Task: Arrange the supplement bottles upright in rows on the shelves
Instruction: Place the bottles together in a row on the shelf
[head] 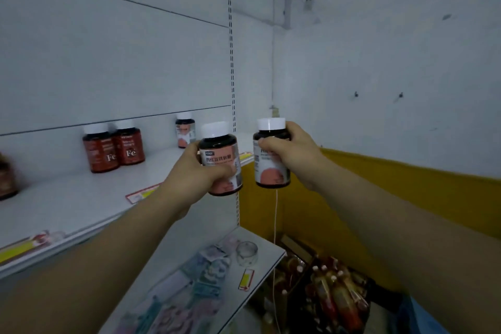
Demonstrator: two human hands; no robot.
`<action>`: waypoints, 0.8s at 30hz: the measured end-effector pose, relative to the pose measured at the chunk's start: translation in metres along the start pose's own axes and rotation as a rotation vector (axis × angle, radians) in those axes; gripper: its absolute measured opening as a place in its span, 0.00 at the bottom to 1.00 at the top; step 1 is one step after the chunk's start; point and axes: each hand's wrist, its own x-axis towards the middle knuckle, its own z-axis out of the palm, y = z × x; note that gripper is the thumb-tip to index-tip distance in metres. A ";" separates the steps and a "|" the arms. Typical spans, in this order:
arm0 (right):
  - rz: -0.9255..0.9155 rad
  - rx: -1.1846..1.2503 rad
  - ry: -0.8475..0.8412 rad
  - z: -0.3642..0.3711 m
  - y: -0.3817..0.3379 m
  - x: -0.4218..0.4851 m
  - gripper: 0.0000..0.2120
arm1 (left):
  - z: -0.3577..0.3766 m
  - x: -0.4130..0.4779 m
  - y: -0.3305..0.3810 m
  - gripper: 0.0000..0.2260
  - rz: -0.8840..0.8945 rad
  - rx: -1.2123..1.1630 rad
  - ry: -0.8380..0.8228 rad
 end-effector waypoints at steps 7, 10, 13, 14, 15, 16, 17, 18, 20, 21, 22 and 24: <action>-0.026 0.063 -0.108 0.024 0.038 0.115 0.23 | -0.008 0.075 -0.018 0.25 -0.058 0.148 0.132; -0.042 0.049 -0.141 0.039 0.056 0.158 0.21 | -0.015 0.104 -0.040 0.27 -0.099 0.186 0.178; -0.024 0.041 -0.176 0.050 0.078 0.199 0.22 | -0.019 0.136 -0.060 0.27 -0.148 0.225 0.202; -0.021 0.026 -0.189 0.053 0.085 0.211 0.22 | -0.020 0.146 -0.066 0.27 -0.152 0.248 0.201; -0.022 0.015 -0.204 0.056 0.091 0.223 0.22 | -0.020 0.154 -0.071 0.28 -0.152 0.277 0.203; -0.024 0.011 -0.224 0.058 0.096 0.235 0.22 | -0.021 0.163 -0.075 0.28 -0.149 0.305 0.210; -0.022 0.009 -0.248 0.061 0.100 0.246 0.22 | -0.022 0.170 -0.079 0.29 -0.148 0.331 0.219; -0.017 0.008 -0.274 0.065 0.104 0.257 0.22 | -0.023 0.177 -0.082 0.30 -0.151 0.350 0.227; -0.018 -0.001 -0.329 0.074 0.112 0.278 0.22 | -0.025 0.190 -0.088 0.31 -0.161 0.375 0.242; -0.026 -0.009 -0.353 0.079 0.117 0.287 0.21 | -0.025 0.197 -0.091 0.31 -0.165 0.390 0.253; -0.036 -0.019 -0.376 0.084 0.123 0.296 0.21 | -0.025 0.203 -0.094 0.31 -0.167 0.406 0.268; -0.056 -0.036 -0.417 0.094 0.133 0.313 0.23 | -0.025 0.214 -0.098 0.31 -0.183 0.417 0.308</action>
